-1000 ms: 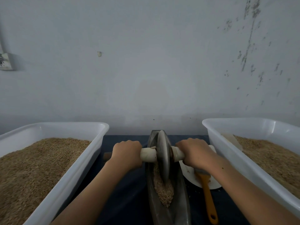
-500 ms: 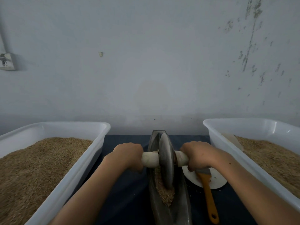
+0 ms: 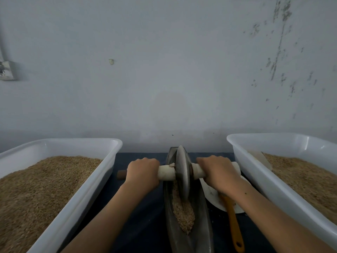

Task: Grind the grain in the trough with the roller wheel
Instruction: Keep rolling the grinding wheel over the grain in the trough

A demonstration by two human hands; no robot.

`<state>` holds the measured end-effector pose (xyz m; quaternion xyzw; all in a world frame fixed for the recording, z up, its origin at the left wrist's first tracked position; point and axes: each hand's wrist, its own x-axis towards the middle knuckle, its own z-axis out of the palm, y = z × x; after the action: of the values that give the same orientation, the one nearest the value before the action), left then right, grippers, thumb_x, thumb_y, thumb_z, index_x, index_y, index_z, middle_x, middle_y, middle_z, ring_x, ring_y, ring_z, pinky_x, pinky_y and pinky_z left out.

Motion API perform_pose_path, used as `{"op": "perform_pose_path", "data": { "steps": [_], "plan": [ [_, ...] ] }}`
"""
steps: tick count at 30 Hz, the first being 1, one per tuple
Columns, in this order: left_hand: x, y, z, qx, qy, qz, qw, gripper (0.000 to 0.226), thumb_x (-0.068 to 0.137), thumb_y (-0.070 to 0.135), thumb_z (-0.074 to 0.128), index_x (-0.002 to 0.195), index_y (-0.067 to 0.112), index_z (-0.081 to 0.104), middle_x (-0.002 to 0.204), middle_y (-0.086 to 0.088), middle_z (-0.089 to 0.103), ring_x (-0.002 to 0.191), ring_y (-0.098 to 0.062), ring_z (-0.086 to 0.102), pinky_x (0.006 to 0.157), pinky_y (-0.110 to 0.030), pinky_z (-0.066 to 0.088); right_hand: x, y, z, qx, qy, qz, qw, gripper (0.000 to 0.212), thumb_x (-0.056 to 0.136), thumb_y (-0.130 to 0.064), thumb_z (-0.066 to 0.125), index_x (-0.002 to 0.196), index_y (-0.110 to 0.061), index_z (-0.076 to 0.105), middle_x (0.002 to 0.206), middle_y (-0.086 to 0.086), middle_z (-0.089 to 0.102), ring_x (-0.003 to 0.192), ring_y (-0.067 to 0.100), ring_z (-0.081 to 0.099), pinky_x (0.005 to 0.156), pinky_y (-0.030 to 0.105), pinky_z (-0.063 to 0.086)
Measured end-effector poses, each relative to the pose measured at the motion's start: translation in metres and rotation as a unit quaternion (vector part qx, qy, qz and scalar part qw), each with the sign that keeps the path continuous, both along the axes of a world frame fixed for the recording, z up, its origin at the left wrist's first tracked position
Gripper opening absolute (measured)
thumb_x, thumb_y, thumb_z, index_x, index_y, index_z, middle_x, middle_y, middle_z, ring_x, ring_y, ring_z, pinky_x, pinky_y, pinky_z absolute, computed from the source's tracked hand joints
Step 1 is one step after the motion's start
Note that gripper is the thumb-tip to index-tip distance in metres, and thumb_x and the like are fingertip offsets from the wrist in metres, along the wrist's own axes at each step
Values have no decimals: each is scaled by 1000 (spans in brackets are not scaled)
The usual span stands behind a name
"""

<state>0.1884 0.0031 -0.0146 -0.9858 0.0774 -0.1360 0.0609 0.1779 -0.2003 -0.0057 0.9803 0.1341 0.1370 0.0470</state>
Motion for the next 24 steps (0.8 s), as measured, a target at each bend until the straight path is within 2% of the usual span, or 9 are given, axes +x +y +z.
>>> {"op": "perform_pose_path", "data": {
  "steps": [4,7,9,11,13,15,17,20,24],
  "plan": [
    [-2,3,7,2,101,4,995,37,79,35,68,111,19,58,87,4,55,78,-14,51,70,-28,40,-2,-1,9,-53,74,5,996,18,85,-13,59,102,-19,57,99,2,63,88,20,60,70,28,42],
    [-4,4,11,4,162,3,987,42,75,37,72,110,19,58,87,5,59,80,-15,57,72,-29,44,-5,-4,15,-58,146,13,988,17,81,-16,65,90,-21,52,82,-3,55,75,16,54,56,24,34],
    [-4,5,12,-5,197,1,980,38,74,35,71,107,18,62,85,3,67,78,-13,63,73,-29,48,-6,-5,17,-56,172,13,983,17,80,-17,67,90,-21,54,79,-4,54,74,15,55,58,24,37],
    [-5,6,12,-10,208,3,978,34,74,33,71,103,17,64,78,4,67,73,-11,63,72,-28,48,-5,-4,16,-57,167,12,984,16,80,-17,67,92,-20,56,81,-2,57,75,16,56,58,25,39],
    [-5,5,11,-4,169,8,986,36,74,34,71,104,18,60,80,5,61,75,-13,59,70,-28,45,-3,-2,13,-59,133,12,989,13,81,-15,64,91,-19,56,83,-2,59,75,16,56,57,25,37],
    [-4,3,7,2,102,12,995,34,77,35,68,106,20,59,83,4,55,77,-15,53,68,-29,40,-1,-1,10,-55,86,6,995,15,84,-13,59,98,-19,58,94,0,63,83,18,60,65,26,40],
    [-2,0,3,-5,38,11,999,27,81,32,64,105,20,59,90,2,60,80,-16,54,68,-29,38,1,0,5,-39,32,2,999,19,86,-12,56,104,-20,57,101,2,63,91,21,61,72,29,41],
    [0,-2,-3,-20,-41,2,999,21,86,30,57,106,23,57,99,1,62,90,-18,59,68,-29,36,1,0,-1,-6,-20,6,1000,16,90,-14,53,103,-22,51,101,1,63,91,22,60,72,30,37],
    [0,0,-3,-14,-16,0,1000,25,85,30,59,108,22,57,102,0,62,94,-19,60,69,-29,37,2,0,-1,-12,-11,7,1000,16,89,-13,53,102,-22,50,99,1,63,90,22,59,71,30,37]
  ]
}}
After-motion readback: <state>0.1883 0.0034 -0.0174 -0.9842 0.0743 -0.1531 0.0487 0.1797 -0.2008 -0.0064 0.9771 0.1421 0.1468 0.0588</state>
